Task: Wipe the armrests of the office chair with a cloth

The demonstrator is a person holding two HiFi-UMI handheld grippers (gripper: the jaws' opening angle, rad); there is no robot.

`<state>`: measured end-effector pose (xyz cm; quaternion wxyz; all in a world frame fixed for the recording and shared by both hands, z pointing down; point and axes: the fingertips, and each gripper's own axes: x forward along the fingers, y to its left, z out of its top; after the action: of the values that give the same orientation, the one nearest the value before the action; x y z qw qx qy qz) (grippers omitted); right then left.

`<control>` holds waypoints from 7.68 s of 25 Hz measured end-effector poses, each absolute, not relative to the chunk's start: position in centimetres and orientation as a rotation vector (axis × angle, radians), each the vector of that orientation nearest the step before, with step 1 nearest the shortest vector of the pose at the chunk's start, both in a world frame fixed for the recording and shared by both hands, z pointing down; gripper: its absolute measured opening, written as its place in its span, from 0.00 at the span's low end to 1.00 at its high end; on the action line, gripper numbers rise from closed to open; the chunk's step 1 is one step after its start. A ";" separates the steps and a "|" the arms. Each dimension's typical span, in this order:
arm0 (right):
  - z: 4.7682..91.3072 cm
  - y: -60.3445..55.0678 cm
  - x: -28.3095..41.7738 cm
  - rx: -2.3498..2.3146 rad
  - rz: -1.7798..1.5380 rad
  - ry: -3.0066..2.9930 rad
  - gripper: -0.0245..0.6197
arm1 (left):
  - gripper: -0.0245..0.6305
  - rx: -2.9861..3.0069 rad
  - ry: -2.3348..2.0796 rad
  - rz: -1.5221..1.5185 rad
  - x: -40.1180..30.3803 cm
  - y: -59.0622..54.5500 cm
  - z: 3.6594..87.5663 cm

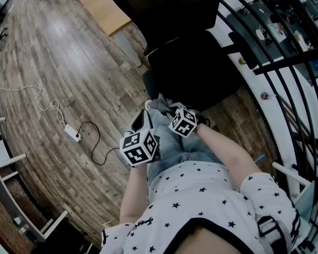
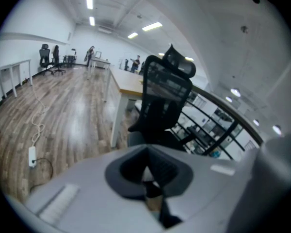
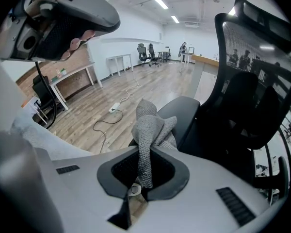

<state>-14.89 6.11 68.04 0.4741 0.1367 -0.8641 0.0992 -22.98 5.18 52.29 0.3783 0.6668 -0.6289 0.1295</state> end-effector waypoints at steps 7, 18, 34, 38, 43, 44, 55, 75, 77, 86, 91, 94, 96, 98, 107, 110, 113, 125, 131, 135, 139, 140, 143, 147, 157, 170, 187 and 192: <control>67.9 8.0 -14.4 0.316 0.245 -2.115 0.10 | 0.04 1.703 -1.602 0.329 -22.1 6.4 52.1; 66.0 6.9 -14.0 0.397 0.299 -2.139 0.10 | 0.04 1.715 -1.589 0.351 -21.6 5.7 51.3; 58.9 1.2 -8.5 0.788 0.461 -2.173 0.10 | 0.04 1.951 -1.369 0.447 -16.7 -1.6 49.4; 57.7 -0.2 -7.1 0.897 0.507 -2.149 0.10 | 0.04 2.030 -1.282 0.489 -15.3 -4.1 48.7; 56.1 -1.7 -5.6 1.051 0.561 -2.117 0.10 | 0.04 2.131 -1.176 0.523 -13.7 -7.0 48.0; 55.9 -2.0 -5.3 1.082 0.571 -2.110 0.10 | 0.04 2.148 -1.155 0.528 -13.4 -7.5 47.8; 53.8 -3.2 -3.6 1.296 0.617 -2.046 0.10 | 0.04 2.259 -1.004 0.547 -12.6 -10.2 47.1; 51.1 -10.6 6.1 1.414 0.638 -2.091 0.10 | 0.04 2.157 -1.137 0.528 -8.7 -13.5 48.2; 51.2 -11.8 7.6 1.394 0.632 -2.099 0.10 | 0.04 2.136 -1.164 0.524 -7.6 -14.1 48.4; 52.3 -17.3 13.8 1.356 0.631 -2.120 0.10 | 0.04 2.067 -1.239 0.520 -2.6 -16.8 49.5; 53.5 -20.2 16.4 1.338 0.639 -2.117 0.10 | 0.04 2.042 -1.252 0.522 -0.1 -18.0 50.0; 54.5 -21.8 17.7 1.329 0.651 -2.115 0.10 | 0.04 2.027 -1.258 0.529 1.1 -18.5 50.4; 55.4 -23.0 18.5 1.320 0.657 -2.114 0.10 | 0.04 2.016 -1.263 0.534 1.9 -18.9 50.7; 56.3 -24.3 19.3 1.311 0.663 -2.112 0.10 | 0.04 2.007 -1.268 0.534 2.6 -19.3 51.1; 61.0 -30.1 20.7 1.240 0.700 -2.102 0.10 | 0.04 1.920 -1.312 0.535 4.2 -20.4 53.3; 62.5 -31.3 20.9 1.211 0.709 -2.096 0.10 | 0.04 1.896 -1.319 0.549 4.6 -20.2 54.0; 64.0 -32.3 21.0 1.182 0.720 -2.084 0.10 | 0.04 1.867 -1.326 0.558 4.8 -20.1 54.7; 68.4 -34.3 22.7 1.145 0.763 -2.003 0.10 | 0.04 1.814 -1.321 0.599 5.3 -21.4 56.1; 69.3 -34.6 23.3 1.141 0.764 -1.972 0.10 | 0.04 1.803 -1.304 0.621 5.5 -21.4 56.5; 69.4 -34.7 23.4 1.120 0.736 -1.964 0.10 | 0.04 1.806 -1.299 0.628 5.9 -21.4 56.5; 69.5 -34.3 23.6 1.106 0.739 -1.957 0.10 | 0.04 1.810 -1.298 0.630 6.3 -21.2 56.4; 69.4 -34.3 23.7 1.109 0.746 -1.956 0.10 | 0.04 1.813 -1.297 0.629 6.3 -21.2 56.4; 69.3 -34.3 24.1 1.135 0.761 -1.958 0.10 | 0.04 1.817 -1.294 0.627 6.5 -21.0 56.3; 69.4 -34.0 24.9 1.150 0.762 -1.954 0.10 | 0.04 1.823 -1.287 0.632 6.9 -20.8 56.3; 69.3 -32.6 26.9 1.186 0.767 -1.937 0.10 | 0.04 1.850 -1.263 0.638 8.3 -20.6 56.1; 69.6 -29.5 29.6 1.266 0.814 -1.873 0.10 | 0.04 1.907 -1.197 0.665 9.8 -20.4 56.0; 69.2 -24.2 33.0 1.358 0.851 -1.788 0.10 | 0.04 1.983 -1.109 0.683 11.6 -19.3 55.6; 69.2 -22.6 33.7 1.384 0.864 -1.773 0.10 | 0.04 2.001 -1.090 0.687 11.9 -18.7 55.5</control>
<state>33.66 -22.58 69.23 0.3580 0.5365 -0.6870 0.3347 11.89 -18.74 55.50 0.3717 0.7805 -0.4251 0.2682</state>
